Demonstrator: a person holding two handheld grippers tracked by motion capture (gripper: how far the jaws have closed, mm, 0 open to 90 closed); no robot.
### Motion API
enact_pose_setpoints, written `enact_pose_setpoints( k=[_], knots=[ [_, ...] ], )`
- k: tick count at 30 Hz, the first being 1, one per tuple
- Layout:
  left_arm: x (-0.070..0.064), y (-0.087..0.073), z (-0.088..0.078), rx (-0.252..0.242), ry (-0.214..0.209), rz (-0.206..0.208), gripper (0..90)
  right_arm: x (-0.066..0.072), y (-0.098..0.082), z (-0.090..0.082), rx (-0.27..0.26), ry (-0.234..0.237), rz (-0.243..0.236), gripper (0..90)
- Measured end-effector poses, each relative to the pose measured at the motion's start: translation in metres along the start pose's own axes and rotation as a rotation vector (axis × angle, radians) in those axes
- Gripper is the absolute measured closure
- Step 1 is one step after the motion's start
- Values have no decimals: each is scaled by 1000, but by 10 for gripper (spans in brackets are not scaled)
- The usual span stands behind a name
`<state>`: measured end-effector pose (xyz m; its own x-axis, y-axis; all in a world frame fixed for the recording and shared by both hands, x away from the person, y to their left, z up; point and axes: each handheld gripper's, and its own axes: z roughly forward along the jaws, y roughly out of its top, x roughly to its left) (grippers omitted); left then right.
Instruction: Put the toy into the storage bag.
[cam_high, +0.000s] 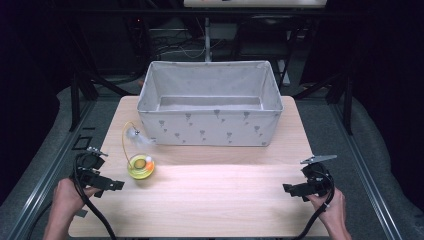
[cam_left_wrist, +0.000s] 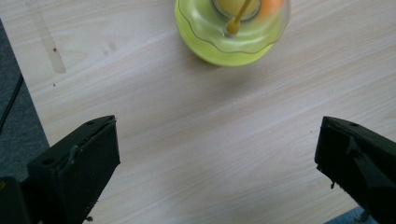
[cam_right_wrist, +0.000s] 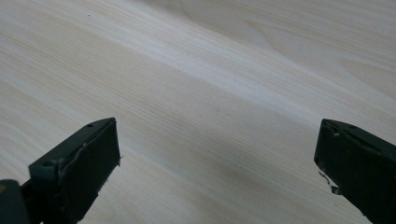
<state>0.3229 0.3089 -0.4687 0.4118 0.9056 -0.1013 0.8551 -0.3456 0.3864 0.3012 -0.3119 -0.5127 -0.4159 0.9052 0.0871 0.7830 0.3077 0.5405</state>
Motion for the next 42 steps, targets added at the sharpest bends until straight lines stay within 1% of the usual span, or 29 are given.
enact_pose_setpoints(
  k=[1,2,3,5,6,7,8,10,11,12,14,15,16,18,20,21,22,24,26,32,33,34,36,37,38,39,40,41,42],
  knots=[
    [0,5,-3,9,-9,9,2,1,0,0,-1,-2,-4,0],
    [0,5,-3,9,-9,9,3,1,0,1,-1,6,-4,0],
    [0,11,-6,18,-19,26,2,1,0,1,-1,6,-4,0],
    [-2,17,-10,18,-28,34,3,1,0,2,7,9,-8,0],
    [-2,17,-10,18,-28,34,3,1,0,2,7,9,-8,0],
    [-3,24,-13,23,-31,50,2,3,0,3,10,8,-14,2],
    [-3,24,-13,23,-31,50,3,3,0,3,10,12,-17,3],
    [-5,35,-20,23,-29,66,3,3,0,4,8,14,-15,3],
    [-5,35,-20,23,-29,66,3,3,0,4,12,17,-15,3],
    [-6,42,-25,23,-33,78,3,2,0,4,17,14,-16,3],
    [-6,50,-28,28,-39,89,3,1,-1,5,12,19,-6,4],
    [-7,54,-29,34,-37,97,3,1,-1,5,12,20,-4,4],
    [-7,54,-29,34,-37,97,3,1,-1,5,12,20,-4,4],
    [-7,62,-31,46,-42,113,2,0,-1,6,17,33,-5,5],
    [-7,69,-31,50,-48,123,3,1,-1,6,20,35,-5,5],
    [-9,76,-32,62,-46,137,3,1,-1,8,22,36,-5,5],
    [-9,76,-32,62,-46,137,2,1,-1,8,22,36,-5,5],
    [-11,86,-35,77,-51,159,2,1,-2,8,22,39,-5,6],
    [-13,89,-35,81,-47,165,3,0,-2,8,20,44,-4,7],
    [-20,104,-38,126,-38,206,5,0,-2,8,19,51,-1,10],
    [-20,106,-38,130,-37,209,19,1,-2,8,17,50,0,12],
    [-21,111,-39,143,-38,224,57,1,-2,8,20,54,-6,12],
    [-21,113,-39,142,-36,225,106,1,-2,8,21,54,-9,13],
    [-21,115,-40,145,-28,230,106,1,-2,8,21,54,-9,13],
    [-22,119,-40,147,-31,231,169,1,-2,8,21,57,-6,15],
    [-22,119,-40,147,-31,231,205,1,-2,8,22,56,-6,15],
    [-22,121,-41,155,-27,242,274,1,-2,9,22,58,-4,15],
    [-22,125,-44,163,-32,252,311,0,-2,9,23,60,-1,17],
    [-23,127,-44,164,-27,255,338,0,-2,9,22,60,0,16]
  ],
)
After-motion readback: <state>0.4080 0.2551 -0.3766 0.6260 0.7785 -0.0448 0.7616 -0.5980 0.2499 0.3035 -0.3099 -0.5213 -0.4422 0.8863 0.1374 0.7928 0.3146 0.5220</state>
